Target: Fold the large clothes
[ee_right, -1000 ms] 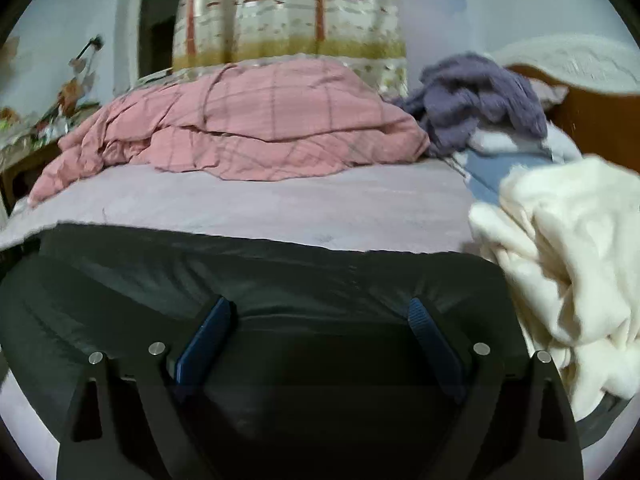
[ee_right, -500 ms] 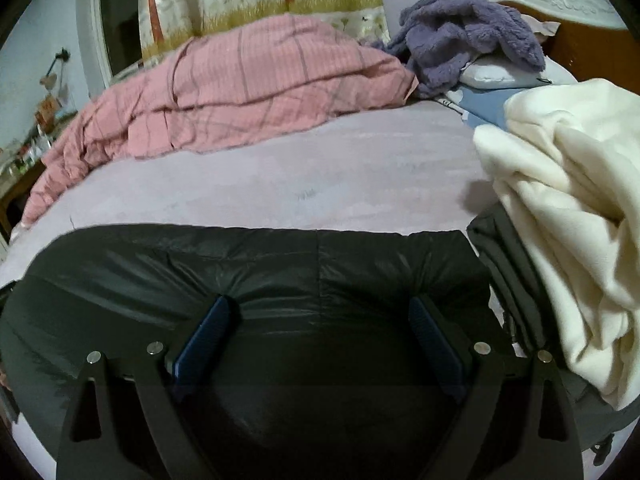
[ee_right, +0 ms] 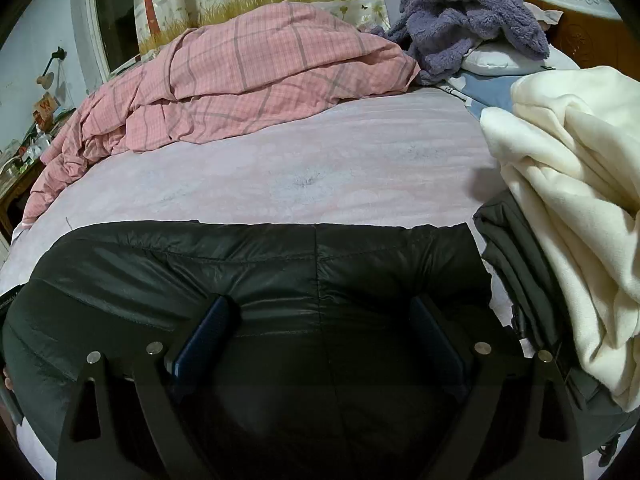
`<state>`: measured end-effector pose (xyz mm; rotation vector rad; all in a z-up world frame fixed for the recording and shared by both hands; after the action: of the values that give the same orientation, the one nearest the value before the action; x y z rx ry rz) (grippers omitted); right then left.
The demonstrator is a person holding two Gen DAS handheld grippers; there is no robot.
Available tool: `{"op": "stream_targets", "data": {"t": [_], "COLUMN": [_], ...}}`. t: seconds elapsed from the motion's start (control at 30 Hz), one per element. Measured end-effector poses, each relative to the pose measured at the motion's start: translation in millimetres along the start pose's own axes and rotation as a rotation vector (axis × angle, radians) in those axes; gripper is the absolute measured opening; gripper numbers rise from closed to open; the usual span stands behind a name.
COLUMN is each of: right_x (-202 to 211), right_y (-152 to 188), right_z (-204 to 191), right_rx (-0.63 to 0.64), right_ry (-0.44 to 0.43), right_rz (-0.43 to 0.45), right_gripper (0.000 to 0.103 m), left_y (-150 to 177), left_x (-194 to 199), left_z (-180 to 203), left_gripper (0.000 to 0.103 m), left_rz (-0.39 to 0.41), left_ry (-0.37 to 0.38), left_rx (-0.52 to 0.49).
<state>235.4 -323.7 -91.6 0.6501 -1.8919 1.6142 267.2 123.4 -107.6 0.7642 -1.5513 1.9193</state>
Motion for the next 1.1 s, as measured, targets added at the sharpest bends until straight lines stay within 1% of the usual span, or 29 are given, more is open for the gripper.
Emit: {"op": "stream_targets", "data": {"t": [0.43, 0.47, 0.53, 0.57, 0.6, 0.67, 0.7, 0.73, 0.77, 0.8, 0.83, 0.87, 0.9, 0.93, 0.97, 1.0, 1.07, 1.1], "right_x": [0, 0, 1, 3, 7, 19, 27, 36, 51, 63, 76, 88, 97, 106, 113, 123, 130, 132], "right_y": [0, 0, 0, -1, -2, -4, -6, -9, -14, -19, -23, -27, -29, -31, -33, -34, -30, -28], "right_z": [0, 0, 1, 1, 1, 1, 0, -2, -4, -8, -13, -18, -24, -30, -38, -50, -68, -76], "right_rx": [0.003, 0.005, 0.011, 0.015, 0.019, 0.017, 0.002, -0.018, -0.053, -0.076, -0.092, -0.098, -0.097, -0.091, -0.083, -0.078, -0.073, -0.071], "right_ry": [0.004, 0.008, 0.022, 0.036, 0.047, 0.046, 0.028, 0.002, -0.051, -0.097, -0.136, -0.157, -0.162, -0.176, -0.204, -0.256, -0.331, -0.358], "right_rz": [0.000, 0.001, 0.004, 0.011, 0.026, 0.057, 0.074, 0.092, 0.120, 0.139, 0.151, 0.154, 0.149, 0.149, 0.152, 0.147, 0.100, 0.085], "right_gripper": [0.092, 0.092, 0.092, 0.092, 0.092, 0.092, 0.092, 0.091, 0.090, 0.089, 0.085, 0.080, 0.077, 0.070, 0.060, 0.055, 0.033, 0.029], "left_y": [-2, -3, -7, -11, -15, -22, -24, -23, -21, -17, -12, -4, 4, 11, 19, 28, 45, 54], "left_x": [2, 4, 17, 29, 41, 77, 93, 109, 121, 129, 136, 140, 143, 144, 145, 145, 144, 142], "left_z": [0, 0, 3, 7, 12, 33, 44, 56, 70, 83, 95, 109, 121, 131, 140, 150, 165, 172], "left_gripper": [0.069, 0.067, 0.063, 0.057, 0.054, 0.053, 0.053, 0.053, 0.050, 0.043, 0.041, 0.037, 0.032, 0.031, 0.028, 0.025, 0.019, 0.016], "left_rz": [0.005, 0.018, 0.075, 0.117, 0.153, 0.239, 0.271, 0.294, 0.302, 0.299, 0.292, 0.277, 0.260, 0.248, 0.235, 0.214, 0.168, 0.140], "left_ry": [0.004, 0.002, -0.002, -0.003, 0.010, 0.111, 0.157, 0.193, 0.220, 0.250, 0.286, 0.319, 0.334, 0.348, 0.368, 0.390, 0.422, 0.441], "left_rx": [0.003, 0.002, -0.010, -0.024, -0.035, -0.054, -0.066, -0.083, -0.103, -0.120, -0.133, -0.142, -0.152, -0.162, -0.171, -0.181, -0.205, -0.211]}}
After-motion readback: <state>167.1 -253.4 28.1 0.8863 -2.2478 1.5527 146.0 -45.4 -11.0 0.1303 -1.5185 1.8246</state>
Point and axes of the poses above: each gripper's, at about its wrist camera, not at the fingertips, and x roughly against the way its jaws point, z to its right, y to its underside, the point moved 8 cm from there along -x, roughly the way its jaws point
